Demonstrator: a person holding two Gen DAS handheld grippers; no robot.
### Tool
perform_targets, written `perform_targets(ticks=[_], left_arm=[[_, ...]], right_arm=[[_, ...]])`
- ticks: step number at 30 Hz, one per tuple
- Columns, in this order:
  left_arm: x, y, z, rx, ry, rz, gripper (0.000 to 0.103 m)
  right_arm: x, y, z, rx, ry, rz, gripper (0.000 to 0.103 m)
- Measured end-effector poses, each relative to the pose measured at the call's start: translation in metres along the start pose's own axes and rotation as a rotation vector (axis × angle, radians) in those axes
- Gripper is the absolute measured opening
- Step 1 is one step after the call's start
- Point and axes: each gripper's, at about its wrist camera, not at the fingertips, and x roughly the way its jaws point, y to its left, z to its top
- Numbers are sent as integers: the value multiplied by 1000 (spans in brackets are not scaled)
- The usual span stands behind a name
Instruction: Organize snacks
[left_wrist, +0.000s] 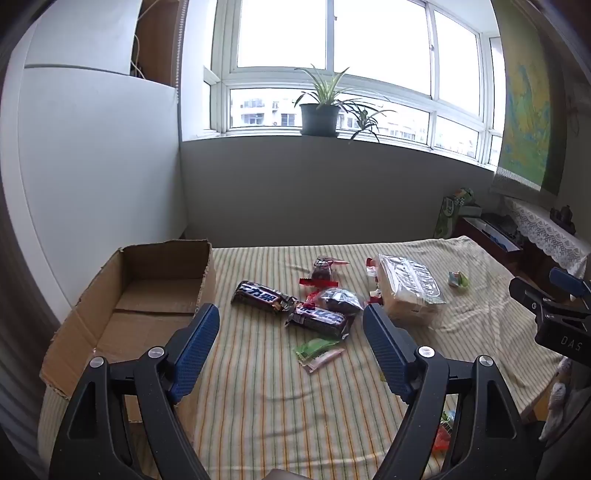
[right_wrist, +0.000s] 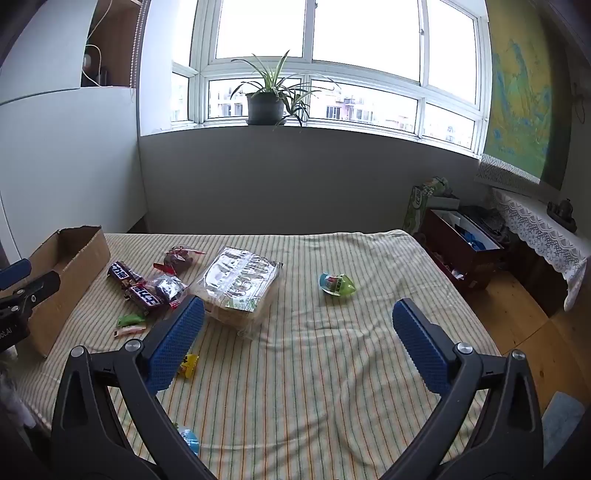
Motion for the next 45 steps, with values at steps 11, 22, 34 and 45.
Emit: perform_targets(ticks=[11, 22, 34, 45], left_arm=[[5, -9, -8, 29, 7, 0, 80], [4, -8, -8, 35, 7, 6, 80], [5, -8, -9, 37, 7, 6, 80], [6, -9, -10, 44, 13, 4, 80]], right_arm=[[1, 11, -9, -33, -12, 7, 103], [6, 2, -6, 6, 16, 13, 103], [6, 5, -6, -10, 22, 11, 103], [11, 4, -10, -15, 44, 4, 103]])
